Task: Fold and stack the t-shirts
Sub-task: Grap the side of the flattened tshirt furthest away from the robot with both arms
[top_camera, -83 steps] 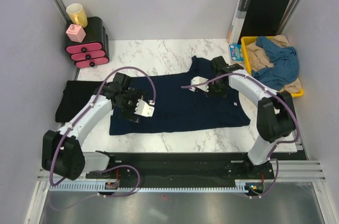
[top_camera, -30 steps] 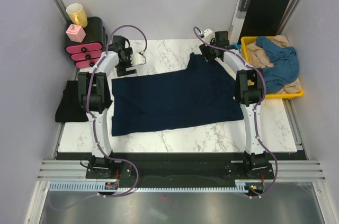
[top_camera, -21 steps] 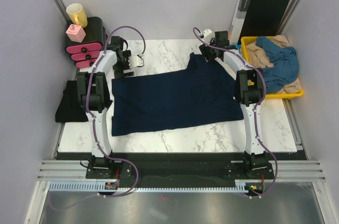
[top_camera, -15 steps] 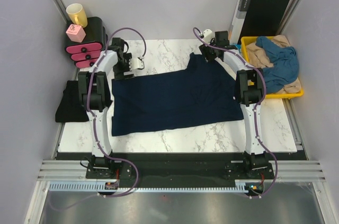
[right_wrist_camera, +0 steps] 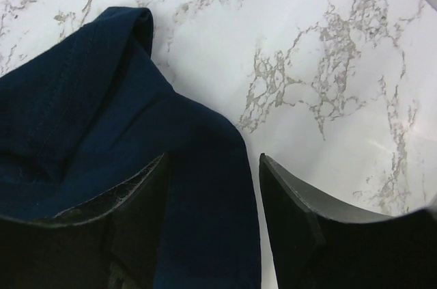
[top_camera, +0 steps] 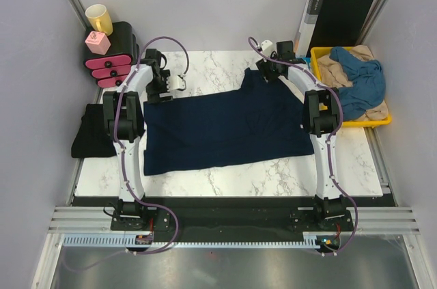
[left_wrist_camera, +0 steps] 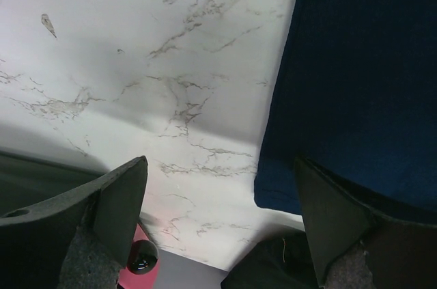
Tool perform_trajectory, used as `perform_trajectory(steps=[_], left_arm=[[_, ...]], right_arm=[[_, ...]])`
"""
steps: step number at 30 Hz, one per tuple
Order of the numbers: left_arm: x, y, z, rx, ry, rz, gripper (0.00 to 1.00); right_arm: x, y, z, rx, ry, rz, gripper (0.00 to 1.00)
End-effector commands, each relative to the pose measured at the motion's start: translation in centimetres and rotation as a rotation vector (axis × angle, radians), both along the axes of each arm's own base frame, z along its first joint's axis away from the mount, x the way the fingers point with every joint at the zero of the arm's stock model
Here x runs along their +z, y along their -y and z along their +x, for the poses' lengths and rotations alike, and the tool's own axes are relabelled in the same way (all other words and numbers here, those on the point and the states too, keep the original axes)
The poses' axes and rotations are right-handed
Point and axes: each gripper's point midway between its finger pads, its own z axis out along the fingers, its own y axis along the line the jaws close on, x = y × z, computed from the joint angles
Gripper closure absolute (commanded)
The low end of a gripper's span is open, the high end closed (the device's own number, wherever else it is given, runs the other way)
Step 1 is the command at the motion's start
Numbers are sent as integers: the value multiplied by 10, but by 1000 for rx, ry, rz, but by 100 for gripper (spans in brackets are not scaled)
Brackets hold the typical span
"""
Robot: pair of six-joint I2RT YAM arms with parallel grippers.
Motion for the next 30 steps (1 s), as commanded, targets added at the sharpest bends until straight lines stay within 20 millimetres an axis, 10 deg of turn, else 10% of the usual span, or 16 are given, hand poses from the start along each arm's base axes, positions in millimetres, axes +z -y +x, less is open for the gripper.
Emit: perform_trajectory(steps=[1, 11, 12, 14, 18, 30], left_arm=[[-39, -3, -18, -35, -116, 5, 7], [-53, 13, -46, -64, -207, -15, 29], [-54, 14, -48, -69, -211, -14, 64], [-57, 18, -50, -72, -219, -16, 98], [-55, 25, -49, -62, -215, -31, 98], [-11, 31, -19, -18, -52, -58, 98]], right_arm=[[-14, -9, -11, 62, -63, 9, 38], [-21, -2, -13, 50, -83, -25, 44], [-23, -2, -14, 51, -86, -27, 46], [-23, -2, -15, 51, -90, -30, 58], [-22, 0, -19, 50, -98, -38, 98], [29, 7, -14, 83, 12, -91, 100]])
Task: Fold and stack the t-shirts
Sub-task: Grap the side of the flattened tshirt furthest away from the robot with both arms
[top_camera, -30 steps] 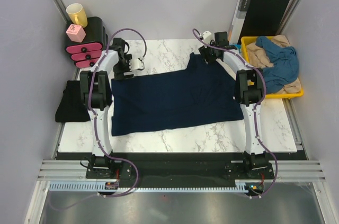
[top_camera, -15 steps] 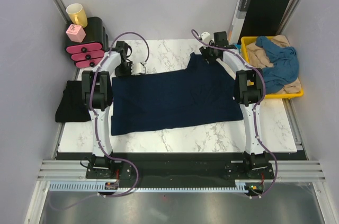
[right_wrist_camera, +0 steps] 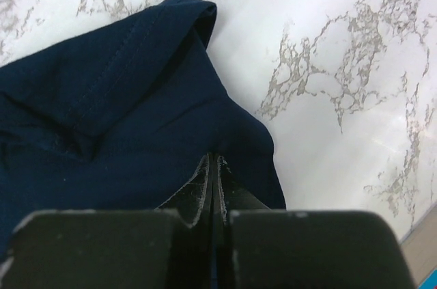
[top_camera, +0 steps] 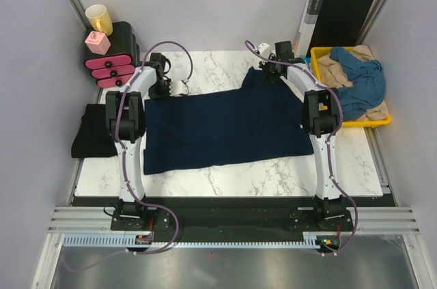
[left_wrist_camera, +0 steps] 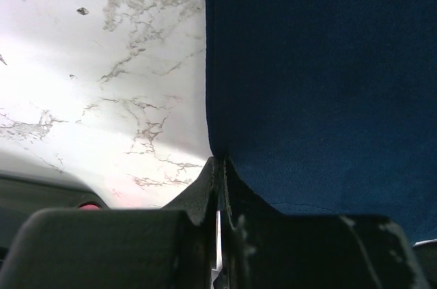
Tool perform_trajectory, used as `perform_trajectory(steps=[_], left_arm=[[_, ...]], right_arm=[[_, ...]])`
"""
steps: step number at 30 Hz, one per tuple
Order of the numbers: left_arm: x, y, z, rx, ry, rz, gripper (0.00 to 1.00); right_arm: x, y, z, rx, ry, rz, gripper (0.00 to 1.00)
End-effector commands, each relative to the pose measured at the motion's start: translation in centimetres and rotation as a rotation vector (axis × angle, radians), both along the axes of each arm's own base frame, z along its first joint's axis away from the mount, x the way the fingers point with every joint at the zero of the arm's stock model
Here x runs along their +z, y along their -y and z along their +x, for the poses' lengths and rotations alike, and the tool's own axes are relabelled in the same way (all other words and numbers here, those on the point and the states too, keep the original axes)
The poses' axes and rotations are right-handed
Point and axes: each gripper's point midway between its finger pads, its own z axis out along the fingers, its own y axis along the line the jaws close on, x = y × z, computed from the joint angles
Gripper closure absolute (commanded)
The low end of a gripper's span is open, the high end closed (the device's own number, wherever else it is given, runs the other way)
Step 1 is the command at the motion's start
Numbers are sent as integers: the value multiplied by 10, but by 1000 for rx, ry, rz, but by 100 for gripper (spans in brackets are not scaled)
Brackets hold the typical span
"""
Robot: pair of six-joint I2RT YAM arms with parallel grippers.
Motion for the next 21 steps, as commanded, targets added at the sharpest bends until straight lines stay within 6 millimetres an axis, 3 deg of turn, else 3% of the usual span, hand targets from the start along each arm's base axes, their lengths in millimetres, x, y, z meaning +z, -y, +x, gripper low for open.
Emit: perform_trajectory(steps=[1, 2, 3, 4, 9, 13, 16, 21], left_arm=[[3, 21, -1, 18, 13, -100, 98], [9, 22, 1, 19, 31, -107, 98], [11, 23, 2, 20, 34, -114, 98], [12, 24, 2, 22, 38, -119, 98], [12, 26, -11, 23, 21, -115, 98], [13, 28, -17, 28, 18, -111, 98], [16, 31, -19, 29, 21, -113, 98], [21, 30, -17, 19, 34, -95, 98]], right_arm=[[37, 7, -1, 29, 63, -46, 100], [45, 8, 0, 30, 82, -49, 100], [48, 10, 3, 13, 101, -56, 92], [51, 12, 5, -2, 113, -52, 68], [65, 16, 13, -79, 154, 39, 40], [57, 27, 23, -153, 146, 99, 36], [29, 30, 26, -166, 92, 132, 37], [4, 25, 23, -139, 22, 175, 41]])
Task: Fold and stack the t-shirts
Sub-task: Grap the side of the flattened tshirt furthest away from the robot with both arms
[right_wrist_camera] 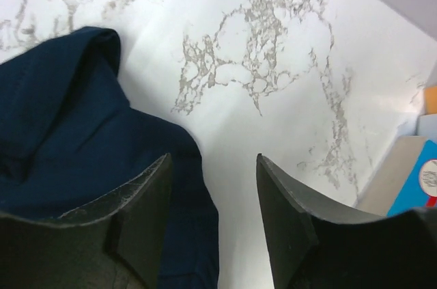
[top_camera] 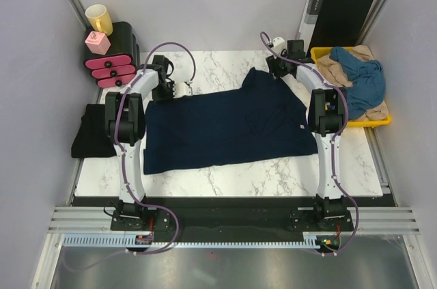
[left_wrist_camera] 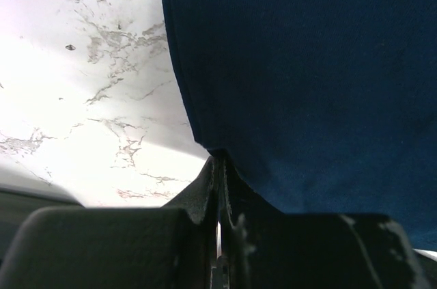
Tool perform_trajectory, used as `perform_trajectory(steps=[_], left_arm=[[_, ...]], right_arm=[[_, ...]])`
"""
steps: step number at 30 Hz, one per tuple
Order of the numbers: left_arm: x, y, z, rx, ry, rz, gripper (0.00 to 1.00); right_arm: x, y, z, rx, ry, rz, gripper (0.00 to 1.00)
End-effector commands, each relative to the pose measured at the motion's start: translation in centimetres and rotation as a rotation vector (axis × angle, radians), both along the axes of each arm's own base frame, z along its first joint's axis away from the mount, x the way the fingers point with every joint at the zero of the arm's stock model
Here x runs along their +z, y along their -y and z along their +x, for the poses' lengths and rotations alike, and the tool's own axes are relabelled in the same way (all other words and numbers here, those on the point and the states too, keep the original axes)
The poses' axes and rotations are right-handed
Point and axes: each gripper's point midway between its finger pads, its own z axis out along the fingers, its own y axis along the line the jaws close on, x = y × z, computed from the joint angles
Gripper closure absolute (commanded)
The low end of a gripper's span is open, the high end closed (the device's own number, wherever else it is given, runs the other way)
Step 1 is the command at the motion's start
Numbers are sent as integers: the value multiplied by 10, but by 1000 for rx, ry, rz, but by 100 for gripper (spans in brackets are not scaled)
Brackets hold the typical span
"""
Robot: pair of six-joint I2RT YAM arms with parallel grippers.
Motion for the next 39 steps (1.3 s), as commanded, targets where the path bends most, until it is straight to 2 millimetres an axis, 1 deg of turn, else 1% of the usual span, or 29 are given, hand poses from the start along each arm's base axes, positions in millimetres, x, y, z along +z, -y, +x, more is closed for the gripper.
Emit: perform_trajectory(steps=[1, 7, 8, 11, 12, 14, 15, 16, 18, 19, 21, 22, 24, 25, 26, 27, 28, 29, 30, 31, 33, 34, 36, 37, 38, 39], left_arm=[[22, 8, -2, 8, 33, -28, 98], [26, 9, 2, -3, 47, -22, 98], [25, 9, 1, -4, 45, -21, 98], [24, 10, 2, -6, 45, -22, 98], [25, 10, 3, -6, 48, -23, 98], [24, 11, 3, -8, 46, -25, 98], [23, 12, 3, -8, 45, -25, 98], [23, 12, 3, -9, 45, -25, 98], [23, 13, 3, -9, 44, -29, 98], [22, 13, 3, -7, 44, -32, 98], [21, 15, 2, -6, 43, -34, 98], [22, 15, 2, -3, 46, -35, 98], [23, 14, 7, 12, 75, -31, 98], [25, 14, 10, 18, 94, -29, 98], [26, 12, 14, 29, 119, -23, 98], [31, 11, 25, 46, 174, -19, 98], [32, 11, 27, 53, 192, -23, 98], [40, 7, 32, 68, 228, -2, 98], [47, 8, 40, 79, 275, -7, 98], [50, 7, 43, 83, 297, -2, 98], [66, 7, 52, 92, 368, 6, 98], [68, 6, 53, 96, 381, 9, 98], [78, 8, 53, 88, 404, 14, 98], [78, 7, 51, 86, 401, 19, 98], [81, 8, 50, 78, 405, 20, 98], [88, 9, 48, 73, 416, 18, 98]], right_arm=[[-16, -13, 1, 29, -43, 97, 42], [-24, -33, -17, 125, -110, 187, 44], [-24, -36, -20, 136, -119, 194, 46], [-21, -44, -27, 180, -134, 220, 55], [-19, -46, -29, 194, -137, 224, 62], [-17, -49, -32, 206, -142, 220, 72], [-16, -49, -32, 203, -141, 214, 92], [-14, -45, -31, 184, -135, 197, 100], [-13, -44, -30, 176, -128, 176, 100], [-8, -42, -29, 172, -116, 164, 100], [-5, -38, -29, 173, -103, 137, 100], [3, -36, -28, 173, -84, 128, 100], [10, -34, -27, 173, -62, 104, 100], [23, -34, -23, 174, -29, 99, 100], [28, -32, -22, 174, -16, 92, 100], [35, -33, -21, 176, 2, 85, 100], [49, -32, -17, 173, 39, 81, 100], [58, -32, -15, 172, 60, 79, 100], [65, -31, -13, 169, 78, 72, 100], [76, -30, -11, 166, 105, 69, 100], [89, -29, -9, 170, 135, 59, 100], [99, -30, -9, 175, 153, 56, 100], [105, -28, -9, 177, 168, 43, 100], [113, -28, -10, 176, 179, 41, 100], [113, -27, -12, 180, 181, 35, 100], [115, -27, -13, 183, 184, 34, 100]])
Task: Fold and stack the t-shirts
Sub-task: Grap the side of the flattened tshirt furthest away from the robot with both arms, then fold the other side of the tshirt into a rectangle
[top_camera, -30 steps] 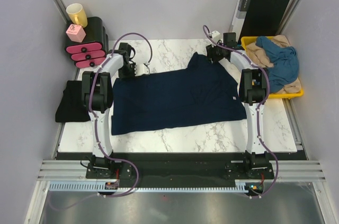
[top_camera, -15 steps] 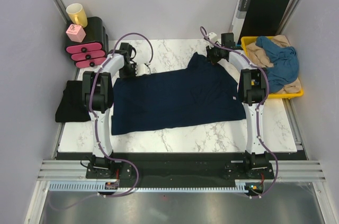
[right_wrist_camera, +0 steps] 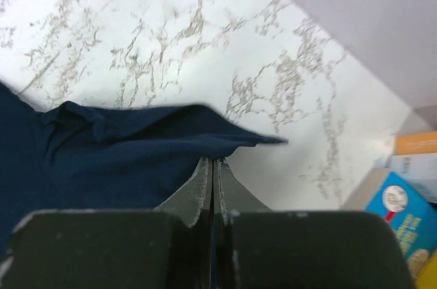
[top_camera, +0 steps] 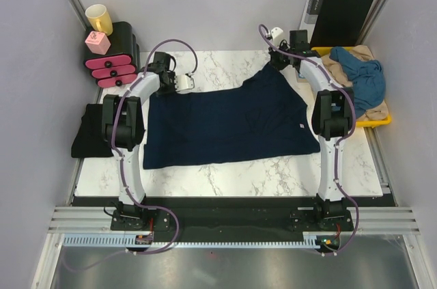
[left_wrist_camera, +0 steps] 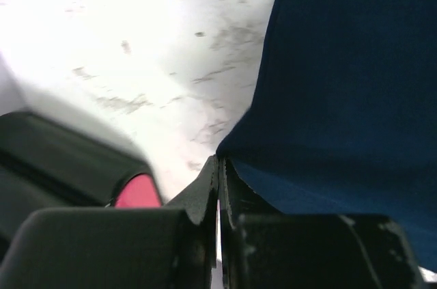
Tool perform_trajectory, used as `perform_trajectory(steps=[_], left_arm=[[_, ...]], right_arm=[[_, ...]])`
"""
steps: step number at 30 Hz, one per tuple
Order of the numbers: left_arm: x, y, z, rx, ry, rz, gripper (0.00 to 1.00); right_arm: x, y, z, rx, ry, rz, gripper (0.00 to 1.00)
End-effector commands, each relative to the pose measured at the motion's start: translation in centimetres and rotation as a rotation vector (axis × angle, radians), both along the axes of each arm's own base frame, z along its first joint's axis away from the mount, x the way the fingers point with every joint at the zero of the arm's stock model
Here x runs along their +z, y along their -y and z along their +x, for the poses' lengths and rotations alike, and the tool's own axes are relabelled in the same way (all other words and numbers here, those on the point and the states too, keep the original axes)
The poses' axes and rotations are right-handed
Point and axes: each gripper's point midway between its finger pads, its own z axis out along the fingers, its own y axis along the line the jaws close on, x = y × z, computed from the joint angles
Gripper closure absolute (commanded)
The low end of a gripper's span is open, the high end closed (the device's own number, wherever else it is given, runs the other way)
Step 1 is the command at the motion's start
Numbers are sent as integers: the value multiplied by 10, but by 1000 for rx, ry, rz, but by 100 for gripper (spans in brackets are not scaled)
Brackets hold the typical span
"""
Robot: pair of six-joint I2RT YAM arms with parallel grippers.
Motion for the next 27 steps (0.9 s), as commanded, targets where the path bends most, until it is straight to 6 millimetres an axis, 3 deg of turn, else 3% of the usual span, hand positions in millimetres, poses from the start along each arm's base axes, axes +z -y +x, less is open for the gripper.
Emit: perform_trajectory(steps=[1, 3, 9, 12, 14, 15, 17, 18, 27], left_arm=[[56, 5, 11, 14, 160, -19, 98], [65, 7, 7, 2, 173, -28, 98], [63, 4, -18, -69, 140, 29, 98], [58, 2, -42, -122, 98, 54, 98], [64, 1, -51, -139, 99, 63, 98], [59, 0, -59, -146, 75, 65, 98], [63, 0, -68, -157, 64, 62, 98], [57, 0, -75, -161, 42, 63, 98], [50, -1, -106, -184, -14, 66, 98]], right_arm=[[70, -2, 2, 27, 156, -11, 100], [67, -1, -4, 34, 146, -22, 100], [70, 2, -26, 52, 123, -50, 100], [80, 2, -46, 93, 114, -68, 100], [71, 6, -62, 126, 80, -106, 100], [81, 8, -69, 134, 97, -120, 100], [73, 14, -83, 160, 75, -166, 100], [83, 16, -89, 160, 91, -178, 100], [76, 25, -133, 252, 19, -255, 100]])
